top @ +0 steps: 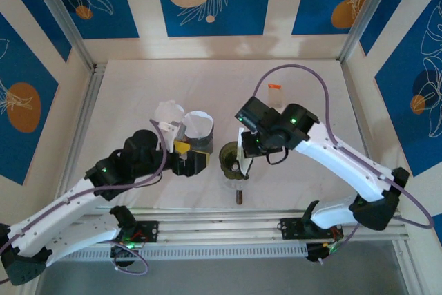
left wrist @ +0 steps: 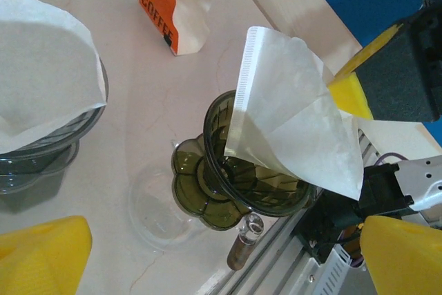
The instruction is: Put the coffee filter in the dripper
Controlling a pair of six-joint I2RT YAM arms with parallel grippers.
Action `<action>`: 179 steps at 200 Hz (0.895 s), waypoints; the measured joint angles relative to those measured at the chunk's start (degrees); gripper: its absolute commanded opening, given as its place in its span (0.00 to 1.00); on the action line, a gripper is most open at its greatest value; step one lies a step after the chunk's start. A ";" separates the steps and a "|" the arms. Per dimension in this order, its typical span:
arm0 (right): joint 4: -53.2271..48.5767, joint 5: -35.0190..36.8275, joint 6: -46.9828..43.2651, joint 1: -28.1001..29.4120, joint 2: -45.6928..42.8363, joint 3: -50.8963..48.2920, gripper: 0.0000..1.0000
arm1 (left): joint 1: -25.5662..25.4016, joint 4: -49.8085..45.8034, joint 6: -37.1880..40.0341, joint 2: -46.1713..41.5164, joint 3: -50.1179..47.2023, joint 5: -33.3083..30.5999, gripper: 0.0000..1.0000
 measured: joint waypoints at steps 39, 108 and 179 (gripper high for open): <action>-3.54 -0.31 -4.28 0.22 6.54 4.09 0.00 | 0.00 2.08 -0.11 3.82 0.02 2.01 1.00; -4.85 2.03 -7.69 3.98 13.16 5.81 0.00 | 0.00 10.71 -2.58 7.21 -2.27 5.01 0.95; -5.90 4.98 -7.87 4.35 13.05 6.12 0.00 | -0.02 13.05 -4.61 11.02 -3.98 3.13 0.87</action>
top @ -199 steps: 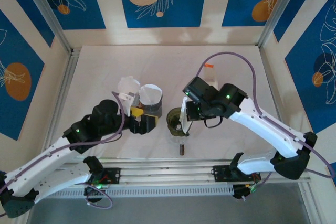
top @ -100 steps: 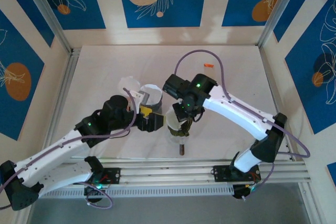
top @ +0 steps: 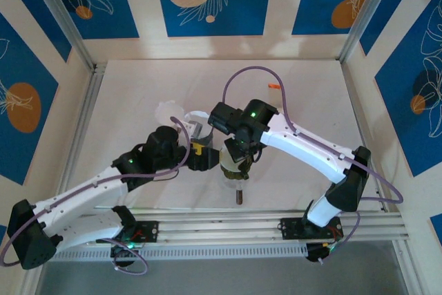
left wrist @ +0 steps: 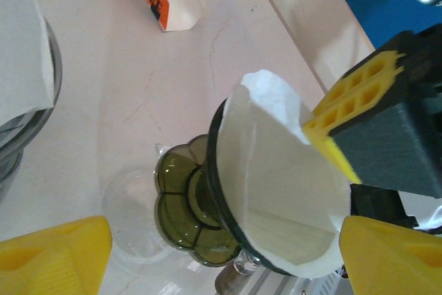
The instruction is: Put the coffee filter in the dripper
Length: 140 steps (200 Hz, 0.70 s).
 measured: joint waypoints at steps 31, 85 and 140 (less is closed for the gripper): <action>0.31 0.33 0.02 0.22 -0.57 -1.44 0.00 | -0.50 0.02 0.00 0.76 -0.31 -1.46 0.89; 1.11 0.35 0.26 0.76 -1.25 -2.71 0.00 | -2.19 0.07 0.04 2.32 -0.61 -3.89 0.90; 2.67 0.37 0.98 1.01 -3.45 -3.98 0.08 | -3.02 0.35 0.02 3.98 -1.88 -4.74 0.86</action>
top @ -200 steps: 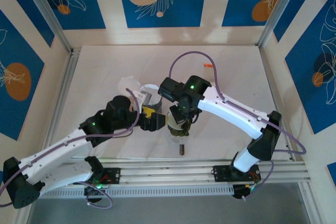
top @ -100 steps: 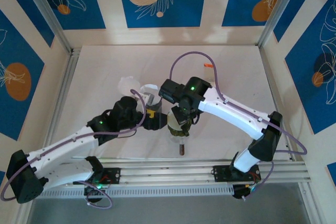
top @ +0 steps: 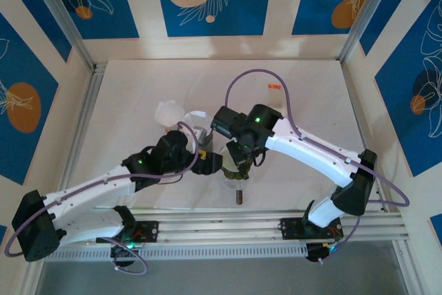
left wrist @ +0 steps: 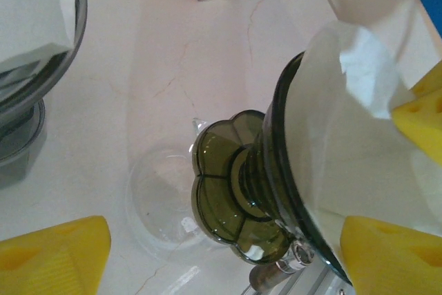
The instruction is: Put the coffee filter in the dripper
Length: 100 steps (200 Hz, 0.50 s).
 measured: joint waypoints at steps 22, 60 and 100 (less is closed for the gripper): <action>0.66 0.61 0.94 0.35 -1.29 -0.44 0.32 | 0.00 0.31 0.00 0.04 -0.11 -0.17 0.86; 2.69 2.56 2.21 0.85 -7.15 -2.60 0.57 | 0.00 0.52 -0.02 0.22 -0.11 -0.17 0.87; 4.57 2.49 3.58 -0.28 -10.03 -8.41 0.58 | -0.11 0.50 -0.02 0.22 -0.11 -0.20 0.88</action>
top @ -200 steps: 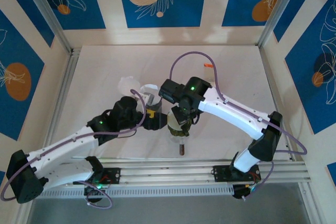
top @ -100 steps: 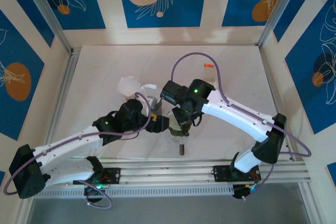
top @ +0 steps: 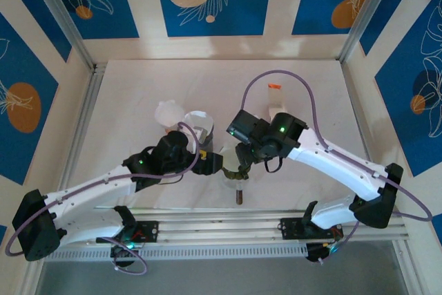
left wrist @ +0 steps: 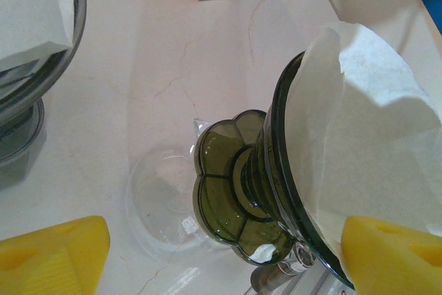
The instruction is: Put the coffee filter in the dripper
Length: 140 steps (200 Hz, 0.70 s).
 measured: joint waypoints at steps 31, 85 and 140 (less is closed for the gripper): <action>1.40 -0.44 1.33 -0.70 0.00 -5.51 0.57 | 0.00 0.09 -0.07 0.00 0.00 0.00 0.88; 4.15 -0.92 1.75 -1.57 -3.87 -5.81 0.67 | -0.04 0.00 -0.13 -0.02 0.00 -0.48 0.88; 9.33 -4.68 1.01 -4.48 -0.02 -4.42 0.70 | -0.04 -0.02 -0.15 -0.02 0.00 -0.85 0.88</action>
